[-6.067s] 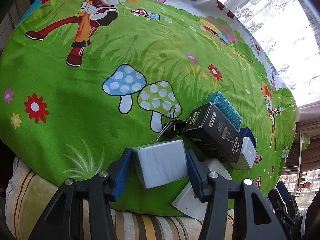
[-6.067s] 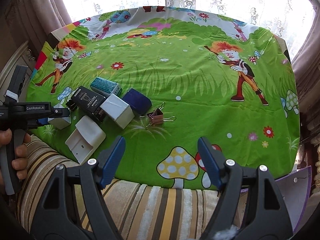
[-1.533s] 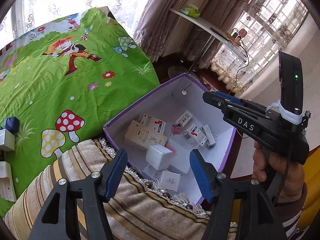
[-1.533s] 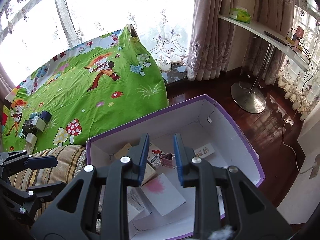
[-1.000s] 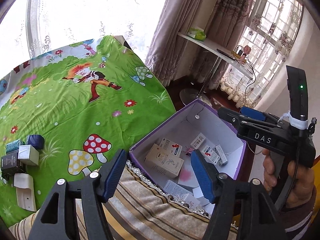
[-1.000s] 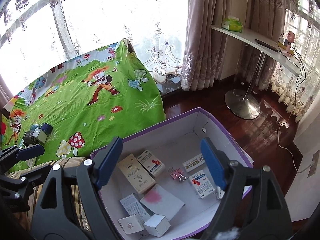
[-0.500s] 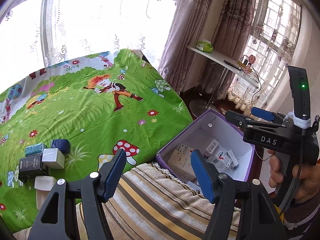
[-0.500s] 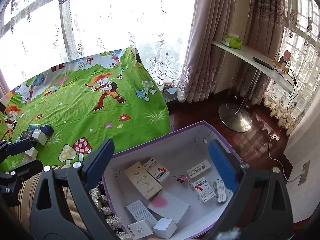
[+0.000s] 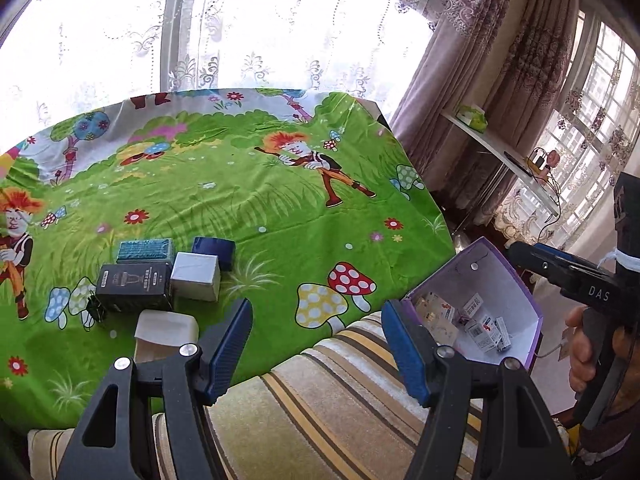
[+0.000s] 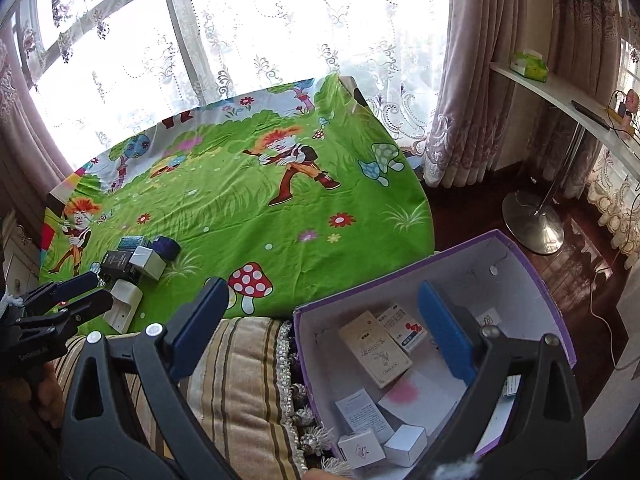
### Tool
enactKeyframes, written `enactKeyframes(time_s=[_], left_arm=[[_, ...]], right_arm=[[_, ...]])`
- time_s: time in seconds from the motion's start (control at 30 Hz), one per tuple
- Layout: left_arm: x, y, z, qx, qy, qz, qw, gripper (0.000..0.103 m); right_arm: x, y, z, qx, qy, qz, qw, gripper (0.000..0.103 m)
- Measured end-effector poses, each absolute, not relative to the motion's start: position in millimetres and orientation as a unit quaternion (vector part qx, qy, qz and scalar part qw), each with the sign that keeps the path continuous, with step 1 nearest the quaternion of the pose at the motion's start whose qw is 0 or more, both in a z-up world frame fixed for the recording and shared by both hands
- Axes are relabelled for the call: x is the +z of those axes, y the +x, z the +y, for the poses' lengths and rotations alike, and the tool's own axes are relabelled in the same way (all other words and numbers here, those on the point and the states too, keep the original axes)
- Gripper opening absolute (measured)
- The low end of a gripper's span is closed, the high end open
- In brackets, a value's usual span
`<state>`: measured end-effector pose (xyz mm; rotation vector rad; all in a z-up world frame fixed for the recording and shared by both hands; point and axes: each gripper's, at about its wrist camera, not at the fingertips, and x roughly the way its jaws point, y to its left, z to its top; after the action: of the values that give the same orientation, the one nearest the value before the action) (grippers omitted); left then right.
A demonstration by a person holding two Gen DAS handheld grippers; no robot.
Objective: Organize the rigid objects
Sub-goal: 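Move both open tools back to the boxes on the bed, then grasp the white plastic holder with the right tool while the left tool approaches the black box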
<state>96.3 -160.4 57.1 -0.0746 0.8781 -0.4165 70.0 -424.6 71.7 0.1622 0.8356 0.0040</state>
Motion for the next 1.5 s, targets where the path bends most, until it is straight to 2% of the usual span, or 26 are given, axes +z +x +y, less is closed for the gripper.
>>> enactKeyframes(time_s=[0.8,1.03,1.27,1.5], left_arm=[[30.5,117.4,-29.4,-0.083,-0.076,0.458,0.882,0.067],[16.0,129.7,-14.1,-0.063,-0.08,0.481,0.871,0.067],[-5.0,148.4,-2.9,-0.053,-0.088,0.512,0.853,0.061],[-22.3,166.6,8.7,-0.049,-0.095,0.536,0.837,0.06]], right_arm=[[71.3,112.7,-292.6,0.127,0.01,0.416,0.9,0.096],[55.9,129.0,-274.5,0.147,0.025,0.444,0.884,0.096],[33.1,139.8,-253.3,0.164,0.035,0.484,0.859,0.096],[10.2,147.7,-228.4,0.179,0.037,0.52,0.834,0.096]])
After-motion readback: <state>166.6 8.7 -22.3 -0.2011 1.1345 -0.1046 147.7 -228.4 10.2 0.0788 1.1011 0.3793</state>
